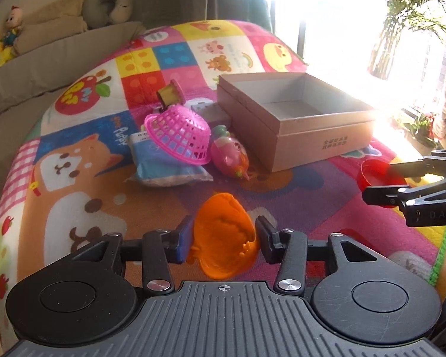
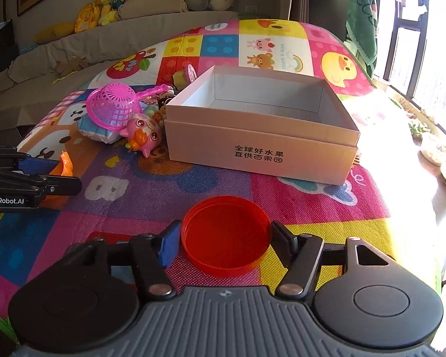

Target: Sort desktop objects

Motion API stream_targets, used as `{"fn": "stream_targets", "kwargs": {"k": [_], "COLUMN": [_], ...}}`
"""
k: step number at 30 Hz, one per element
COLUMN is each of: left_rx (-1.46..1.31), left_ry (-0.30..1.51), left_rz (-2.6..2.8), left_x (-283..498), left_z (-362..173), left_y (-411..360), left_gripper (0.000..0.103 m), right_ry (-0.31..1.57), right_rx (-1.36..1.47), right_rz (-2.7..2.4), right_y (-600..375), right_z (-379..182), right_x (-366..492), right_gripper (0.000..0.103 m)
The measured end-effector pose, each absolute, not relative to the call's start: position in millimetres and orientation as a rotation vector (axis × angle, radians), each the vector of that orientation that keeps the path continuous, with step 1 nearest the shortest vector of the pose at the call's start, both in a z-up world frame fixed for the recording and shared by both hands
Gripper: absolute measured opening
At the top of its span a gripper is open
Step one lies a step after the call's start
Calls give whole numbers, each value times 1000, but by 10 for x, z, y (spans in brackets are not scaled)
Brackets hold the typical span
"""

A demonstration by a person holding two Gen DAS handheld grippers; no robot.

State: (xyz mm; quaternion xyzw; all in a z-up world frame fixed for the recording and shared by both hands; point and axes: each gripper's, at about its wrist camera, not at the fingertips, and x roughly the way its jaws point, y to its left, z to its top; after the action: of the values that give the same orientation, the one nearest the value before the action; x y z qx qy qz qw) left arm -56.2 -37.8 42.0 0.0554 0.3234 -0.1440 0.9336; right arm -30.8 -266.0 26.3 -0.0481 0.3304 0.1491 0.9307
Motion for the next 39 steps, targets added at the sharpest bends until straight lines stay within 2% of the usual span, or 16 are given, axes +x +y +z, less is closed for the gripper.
{"fn": "stream_targets", "kwargs": {"k": [5,9,11,12,14,16,18,23,25,27,29,37,39], "left_rx": [117,128,115,109,86,47,71,196,218,184,105,-96,-137], "left_ry": [494,418,440,446,444,451,445,441,454,483,526,597,551], "left_rz": [-399,-498,-514,-494,-427,-377,-318,-198,-132,-84,-52,61,59], "left_x": [-163,447,735,827,907,813,626,134,-17,-100,-141,-284,-345], "left_z": [1024,1355,1409,1418,1401,1310,1157,701,547,439,367,128,157], "left_y": [-624,-1010,-1145,-1172,-1091,-885,-724,-490,-392,-257,-100,390,450], "left_gripper": [50,51,67,75,79,93,95,97,97,98,99,101,102], "right_ry": [504,427,452,479,515,518,512,511,500,483,459,442,434], "right_rx": [-135,-207,-205,-198,-179,-168,-174,-222,-261,-330,-427,-558,-604], "right_rz": [247,184,171,164,141,159,164,216,272,335,395,437,392], "right_y": [-2806,-2759,-2748,-2751,-2784,-2835,-2861,-2708,-2506,-2260,-1953,-1109,-964], "right_z": [812,981,953,912,829,755,684,540,525,489,413,122,10], "right_x": [-150,234,489,594,671,568,429,102,-19,-112,-188,71,163], "right_gripper": [64,64,66,71,72,74,81,81,79,60,52,52,52]}}
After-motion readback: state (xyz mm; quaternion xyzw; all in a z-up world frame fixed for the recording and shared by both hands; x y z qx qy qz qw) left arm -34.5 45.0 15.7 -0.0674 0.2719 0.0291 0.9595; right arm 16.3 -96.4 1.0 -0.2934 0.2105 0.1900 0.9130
